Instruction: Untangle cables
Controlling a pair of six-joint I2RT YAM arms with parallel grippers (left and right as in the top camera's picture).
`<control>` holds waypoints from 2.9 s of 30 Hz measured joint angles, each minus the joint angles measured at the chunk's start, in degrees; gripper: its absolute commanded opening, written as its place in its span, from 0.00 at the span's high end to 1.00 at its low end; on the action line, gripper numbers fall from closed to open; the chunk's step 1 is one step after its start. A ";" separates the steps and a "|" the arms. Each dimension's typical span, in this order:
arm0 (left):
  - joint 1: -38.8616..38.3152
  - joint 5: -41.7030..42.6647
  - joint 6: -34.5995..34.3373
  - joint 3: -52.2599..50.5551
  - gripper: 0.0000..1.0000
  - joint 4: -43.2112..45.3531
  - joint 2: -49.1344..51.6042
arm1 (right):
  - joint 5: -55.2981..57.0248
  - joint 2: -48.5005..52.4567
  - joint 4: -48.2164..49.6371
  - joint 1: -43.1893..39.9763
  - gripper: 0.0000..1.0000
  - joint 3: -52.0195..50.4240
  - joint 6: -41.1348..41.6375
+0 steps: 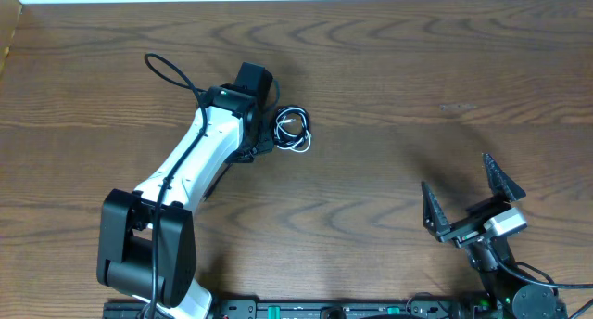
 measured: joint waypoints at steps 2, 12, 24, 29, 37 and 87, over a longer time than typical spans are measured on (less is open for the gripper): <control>0.00 0.00 0.00 0.00 0.50 0.00 0.00 | -0.68 0.02 -0.33 0.00 0.01 0.61 0.00; 0.00 0.04 0.00 0.00 0.50 0.15 0.00 | -2.43 7.21 -8.61 0.00 0.01 12.83 -0.07; 0.00 0.17 0.02 -0.04 0.50 0.42 0.00 | -6.32 40.92 -26.93 0.17 0.01 36.87 -0.02; 0.00 0.20 0.02 -0.09 0.50 0.44 0.00 | -9.66 55.12 -41.51 0.26 0.01 49.09 -0.09; 0.00 0.17 0.07 -0.09 0.66 0.44 0.00 | -11.82 72.87 -56.89 0.26 0.01 62.05 0.00; 0.00 0.20 0.24 -0.09 0.77 0.42 0.00 | 3.02 113.31 -23.47 28.39 0.51 62.36 17.64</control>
